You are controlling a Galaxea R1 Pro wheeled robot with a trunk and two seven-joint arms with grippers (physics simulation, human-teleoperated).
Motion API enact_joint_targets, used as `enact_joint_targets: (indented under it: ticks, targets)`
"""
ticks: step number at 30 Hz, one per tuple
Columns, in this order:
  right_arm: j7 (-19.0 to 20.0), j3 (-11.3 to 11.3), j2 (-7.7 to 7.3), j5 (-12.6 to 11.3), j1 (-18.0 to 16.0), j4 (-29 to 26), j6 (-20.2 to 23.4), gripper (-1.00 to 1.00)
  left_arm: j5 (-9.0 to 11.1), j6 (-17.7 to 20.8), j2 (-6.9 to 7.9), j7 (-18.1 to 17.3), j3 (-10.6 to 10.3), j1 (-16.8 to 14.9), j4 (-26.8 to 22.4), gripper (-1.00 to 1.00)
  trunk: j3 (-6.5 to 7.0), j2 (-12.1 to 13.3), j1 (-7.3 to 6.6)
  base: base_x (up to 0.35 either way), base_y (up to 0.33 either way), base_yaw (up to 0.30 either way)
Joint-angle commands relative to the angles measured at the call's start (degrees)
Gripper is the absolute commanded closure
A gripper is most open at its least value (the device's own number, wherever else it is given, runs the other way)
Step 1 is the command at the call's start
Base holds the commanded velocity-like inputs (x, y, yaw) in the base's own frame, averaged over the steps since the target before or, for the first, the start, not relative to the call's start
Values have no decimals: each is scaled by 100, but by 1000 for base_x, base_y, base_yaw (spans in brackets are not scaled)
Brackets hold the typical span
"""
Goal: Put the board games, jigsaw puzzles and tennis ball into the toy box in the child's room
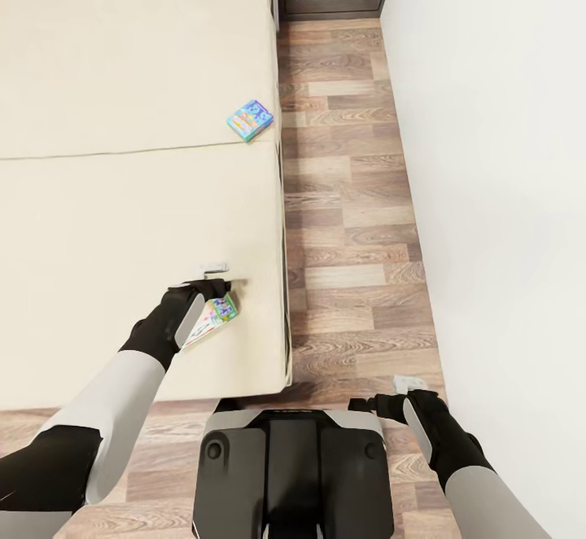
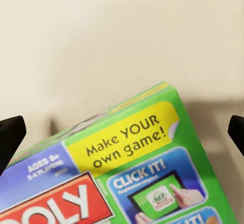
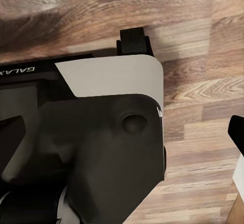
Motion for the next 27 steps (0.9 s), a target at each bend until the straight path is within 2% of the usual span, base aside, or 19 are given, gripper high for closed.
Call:
enact_joint_targets:
  ticks: [1, 13, 27]
  targets:
    - [4, -14, 3, -17, 0, -9, 29, -100, 61, 21, 4, 50, -23, -1, -8, -100, -6, -9, 3, -16, 5, 0]
    - [2, -14, 3, -6, 0, -9, 29, -100, 61, 16, 9, 50, -23, -1, -8, -100, -6, -9, 3, -80, 56, 0]
    - [2, -14, 3, 4, 0, -9, 23, -100, 59, 7, 9, 50, -36, -1, -8, -100, -6, -9, 3, -123, -27, 0]
